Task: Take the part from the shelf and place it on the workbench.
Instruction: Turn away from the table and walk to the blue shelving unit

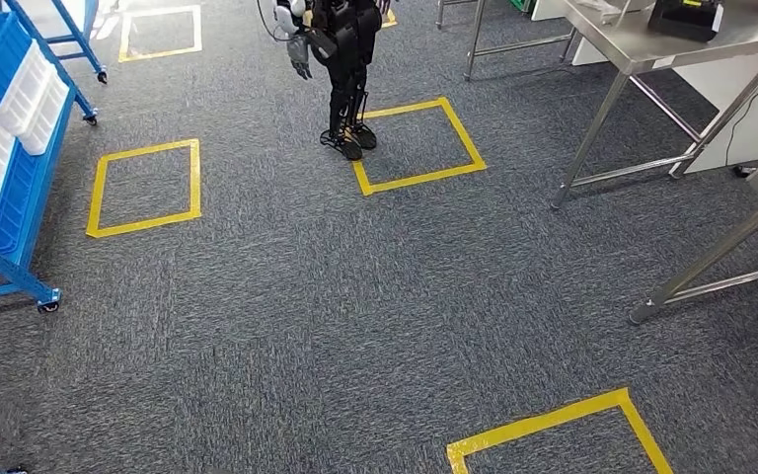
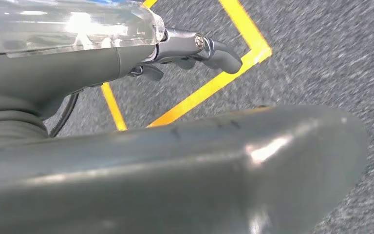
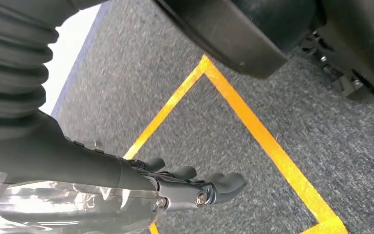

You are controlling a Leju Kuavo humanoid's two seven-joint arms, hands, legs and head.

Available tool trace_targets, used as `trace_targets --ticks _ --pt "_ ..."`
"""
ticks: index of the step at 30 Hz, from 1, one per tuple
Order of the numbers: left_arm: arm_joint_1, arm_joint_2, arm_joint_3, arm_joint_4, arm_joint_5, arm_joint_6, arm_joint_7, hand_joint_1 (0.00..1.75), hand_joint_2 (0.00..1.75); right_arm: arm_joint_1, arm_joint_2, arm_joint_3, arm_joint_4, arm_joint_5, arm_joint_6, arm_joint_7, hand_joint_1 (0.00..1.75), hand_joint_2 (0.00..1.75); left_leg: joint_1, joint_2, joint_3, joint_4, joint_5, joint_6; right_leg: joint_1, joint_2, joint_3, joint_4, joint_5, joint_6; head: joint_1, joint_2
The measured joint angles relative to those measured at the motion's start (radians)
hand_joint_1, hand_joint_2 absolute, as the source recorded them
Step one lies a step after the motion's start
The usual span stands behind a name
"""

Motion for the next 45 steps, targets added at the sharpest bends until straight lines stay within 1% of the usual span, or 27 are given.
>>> trace_targets --ticks 2,4,6,7,9,11,13,15,17,19,21,22,23,24,26,28,29,30,32,34,35,37,38,40,42,44,45 --pt "0.001 0.0 0.001 0.0 0.0 0.0 0.002 0.0 0.0 -0.001 0.002 0.0 0.0 0.003 0.0 -0.001 0.0 1.75 -0.002 0.039 -0.017 0.034 -0.021 -0.007 0.001 -0.025 0.003 -0.008 0.007 -0.018 0.0 0.0" --pt "-0.003 0.0 0.002 0.0 0.001 0.0 0.002 0.0 0.0 0.002 0.002 0.0 0.0 0.004 0.0 -0.001 0.0 1.75 -0.005 0.097 -0.069 0.15 -0.084 -0.008 0.008 -0.058 0.004 -0.011 0.008 -0.032 0.0 0.0" --pt "-0.005 0.0 0.004 0.0 0.0 0.0 0.002 0.0 0.0 0.004 0.002 0.0 0.0 0.004 0.0 -0.001 0.0 1.75 -0.005 0.113 -0.124 0.277 -0.137 -0.009 0.018 -0.09 0.003 -0.011 0.006 -0.039 0.0 0.0" --pt "-0.003 0.0 0.005 0.0 0.0 0.001 0.002 0.0 0.0 0.004 0.002 0.0 0.0 0.004 0.0 -0.001 0.0 1.75 -0.005 0.116 -0.129 0.299 -0.138 -0.007 0.023 -0.105 0.004 -0.011 0.005 -0.041 0.0 0.0" --pt "0.0 0.001 0.006 0.0 0.0 0.001 0.002 0.0 0.0 0.003 0.002 0.0 0.0 0.004 0.0 0.0 0.0 1.75 -0.009 0.127 -0.079 0.218 -0.09 0.003 0.03 -0.132 0.008 -0.011 0.002 -0.044 0.0 0.0" --pt "-0.002 0.002 0.006 0.0 -0.002 0.002 0.002 0.0 0.0 0.004 0.002 0.0 0.0 0.004 0.0 0.0 0.0 1.75 -0.023 0.169 0.0 0.076 -0.043 0.022 0.037 -0.154 0.013 -0.01 -0.004 -0.043 0.0 0.0" --pt "-0.005 0.004 0.006 0.0 -0.003 0.003 0.002 0.0 0.0 0.005 0.003 0.0 0.0 0.004 0.0 0.0 0.0 1.75 -0.036 0.197 0.032 0.012 -0.034 0.036 0.04 -0.174 0.015 -0.009 -0.009 -0.037 0.0 0.0" --pt "-0.003 0.005 0.007 0.0 -0.004 0.003 0.002 0.0 0.0 0.001 0.004 0.0 0.0 0.004 0.0 0.0 0.0 1.75 -0.035 0.181 0.033 0.003 -0.031 0.042 0.042 -0.19 0.018 -0.01 -0.012 -0.03 0.0 0.0" --pt "-0.002 0.007 0.008 0.0 -0.005 0.003 0.002 0.0 0.0 0.0 0.004 -0.001 -0.001 0.004 0.0 0.0 0.0 1.75 -0.027 0.16 0.038 -0.012 -0.022 0.049 0.038 -0.159 0.012 0.013 -0.033 -0.02 0.0 0.0" --pt "-0.006 0.007 0.008 0.0 -0.006 0.003 0.002 0.0 0.0 0.001 0.004 -0.001 -0.001 0.004 0.0 -0.001 0.0 1.75 -0.022 0.141 0.039 -0.021 -0.015 0.053 0.027 -0.099 -0.032 0.109 -0.088 -0.008 0.0 0.0" --pt "-0.009 0.006 0.008 0.0 -0.006 0.003 0.003 0.0 0.0 -0.003 0.003 -0.002 -0.001 0.003 0.0 -0.002 0.0 1.75 -0.02 0.12 0.036 -0.021 -0.013 0.053 0.015 -0.074 -0.091 0.231 -0.134 0.003 0.0 0.0" --pt "-0.008 0.006 0.008 0.0 -0.006 0.003 0.003 0.0 0.0 -0.006 0.003 -0.002 -0.001 0.003 0.0 -0.002 0.0 1.75 -0.019 0.108 0.036 -0.02 -0.013 0.051 0.008 -0.072 -0.105 0.258 -0.133 0.008 0.0 0.0" --pt "-0.008 0.006 0.008 0.0 -0.006 0.003 0.004 0.0 0.0 -0.007 0.003 -0.002 -0.001 0.003 0.001 -0.002 0.0 1.75 -0.017 0.095 0.036 -0.018 -0.012 0.048 0.002 -0.071 -0.102 0.25 -0.112 0.014 0.0 0.0" --pt "-0.007 0.006 0.008 0.0 -0.006 0.003 0.004 0.0 0.0 -0.007 0.003 -0.002 -0.001 0.003 0.002 -0.002 0.0 1.75 -0.013 0.08 0.036 -0.014 -0.013 0.043 -0.005 -0.067 -0.082 0.204 -0.075 0.02 0.0 0.0" --pt "-0.009 0.007 0.008 0.0 -0.006 0.003 0.005 0.0 0.0 -0.001 0.003 -0.002 -0.001 0.002 0.005 -0.003 0.0 1.75 -0.007 0.051 0.03 0.0 -0.016 0.028 -0.018 -0.027 -0.029 0.085 -0.018 0.032 0.0 0.0" --pt "-0.011 0.008 0.009 0.0 -0.006 0.003 0.005 0.0 0.0 0.002 0.004 -0.003 0.0 0.001 0.007 -0.004 0.0 1.75 -0.004 0.028 0.015 0.012 -0.014 0.01 -0.021 0.016 -0.011 0.031 -0.008 0.027 0.0 0.0" --pt "-0.01 0.009 0.009 0.0 -0.006 0.003 0.005 0.0 0.0 0.002 0.004 -0.003 0.0 0.0 0.008 -0.005 0.0 1.75 -0.002 0.018 0.008 0.013 -0.011 0.001 -0.017 0.022 -0.013 0.03 -0.009 0.018 0.0 0.0" --pt "-0.008 0.009 0.009 0.0 -0.006 0.003 0.005 0.0 0.0 0.001 0.005 -0.003 0.0 0.0 0.008 -0.006 0.0 1.75 0.001 0.01 0.003 0.01 -0.006 -0.006 -0.015 0.012 -0.016 0.03 -0.008 0.006 0.0 0.0" --pt "-0.004 0.009 0.009 0.0 -0.006 0.003 0.005 0.0 0.0 0.0 0.006 -0.003 0.0 0.0 0.01 -0.006 0.0 1.75 0.004 0.037 -0.009 0.027 -0.016 -0.014 -0.009 -0.013 -0.014 0.024 -0.001 -0.012 -0.001 0.0" --pt "-0.005 0.009 0.009 0.0 -0.006 0.002 0.005 0.0 0.0 0.002 0.007 -0.004 0.0 0.0 0.012 -0.007 0.0 1.75 0.001 0.094 -0.052 0.121 -0.068 -0.013 -0.002 -0.043 -0.015 0.019 0.004 -0.026 -0.001 0.0" --pt "-0.007 0.008 0.009 0.0 -0.006 0.002 0.004 0.0 0.0 0.003 0.007 -0.004 0.0 0.0 0.012 -0.007 0.0 1.75 -0.001 0.11 -0.083 0.19 -0.102 -0.011 0.004 -0.059 -0.016 0.019 0.004 -0.031 -0.001 0.0" --pt "-0.005 0.008 0.009 0.0 -0.007 0.001 0.003 0.0 0.0 0.005 0.006 -0.004 0.0 0.0 0.013 -0.007 0.0 1.75 -0.002 0.117 -0.125 0.292 -0.138 -0.007 0.016 -0.088 -0.018 0.019 0.003 -0.035 -0.001 0.0" --pt "-0.003 0.008 0.01 0.0 -0.008 0.0 0.003 0.0 0.0 0.006 0.006 -0.005 0.0 0.0 0.014 -0.007 0.0 1.75 -0.004 0.118 -0.12 0.292 -0.13 -0.002 0.02 -0.101 -0.017 0.019 0.002 -0.037 -0.001 0.0" --pt "-0.001 0.008 0.01 0.0 -0.008 0.0 0.002 0.0 0.0 0.006 0.006 -0.005 0.0 0.0 0.015 -0.007 0.0 1.75 -0.013 0.132 -0.058 0.19 -0.076 0.014 0.026 -0.126 -0.013 0.019 -0.001 -0.04 -0.001 0.0" --pt "-0.003 0.009 0.01 0.0 -0.008 0.0 0.001 0.0 0.0 0.007 0.007 -0.005 0.0 0.0 0.014 -0.007 0.0 1.75 -0.03 0.168 0.01 0.066 -0.042 0.031 0.03 -0.148 -0.01 0.019 -0.005 -0.038 -0.001 0.0" --pt "-0.005 0.009 0.01 0.0 -0.009 0.0 0.0 0.0 0.0 0.008 0.007 -0.004 0.0 0.001 0.013 -0.007 0.0 1.75 -0.042 0.183 0.028 0.023 -0.042 0.04 0.032 -0.166 -0.01 0.017 -0.006 -0.032 -0.001 0.0" --pt "-0.004 0.009 0.01 0.0 -0.009 -0.001 -0.001 0.0 0.0 0.006 0.007 -0.004 0.0 0.002 0.013 -0.008 0.0 1.75 -0.043 0.174 0.028 0.018 -0.038 0.042 0.032 -0.175 -0.008 0.015 -0.006 -0.028 -0.001 0.0"
